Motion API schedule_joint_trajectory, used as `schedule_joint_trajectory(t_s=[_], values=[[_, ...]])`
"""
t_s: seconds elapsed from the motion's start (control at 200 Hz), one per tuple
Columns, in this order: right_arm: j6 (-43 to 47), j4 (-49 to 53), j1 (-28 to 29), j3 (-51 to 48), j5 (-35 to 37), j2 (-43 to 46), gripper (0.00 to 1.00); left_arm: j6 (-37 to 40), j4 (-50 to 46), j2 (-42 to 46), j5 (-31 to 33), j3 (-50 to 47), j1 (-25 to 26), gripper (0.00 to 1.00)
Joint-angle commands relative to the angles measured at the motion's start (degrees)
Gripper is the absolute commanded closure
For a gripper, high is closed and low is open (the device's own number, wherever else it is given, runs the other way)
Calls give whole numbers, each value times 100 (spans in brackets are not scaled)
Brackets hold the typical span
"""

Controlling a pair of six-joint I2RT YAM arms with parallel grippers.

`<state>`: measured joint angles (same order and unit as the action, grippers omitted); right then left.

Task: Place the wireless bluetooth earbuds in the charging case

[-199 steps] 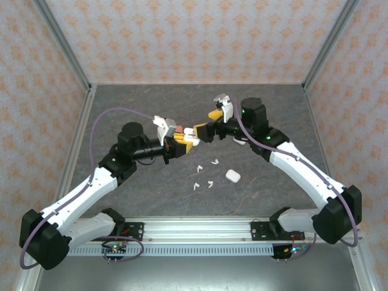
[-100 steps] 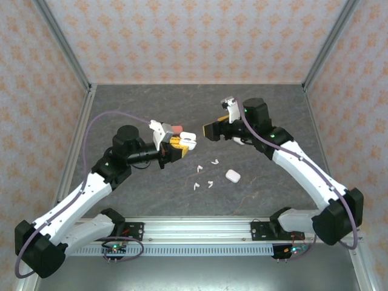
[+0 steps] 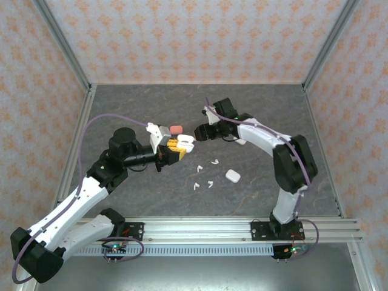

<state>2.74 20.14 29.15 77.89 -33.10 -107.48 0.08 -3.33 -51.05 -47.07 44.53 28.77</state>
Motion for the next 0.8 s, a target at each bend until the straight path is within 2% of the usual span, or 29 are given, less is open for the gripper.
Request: schedule_joint_trajectory(t_s=[0.0,0.375,0.796], values=[[100,70,82,523,105,-580,41,19,107,-10,58,204,23,88],[291,408,279,1738,694,-1986,45,-34,177,-116,-4,184,23,89],[436,635,439,1595,606,-2053,56,12,131,-116,14,169,27,89]])
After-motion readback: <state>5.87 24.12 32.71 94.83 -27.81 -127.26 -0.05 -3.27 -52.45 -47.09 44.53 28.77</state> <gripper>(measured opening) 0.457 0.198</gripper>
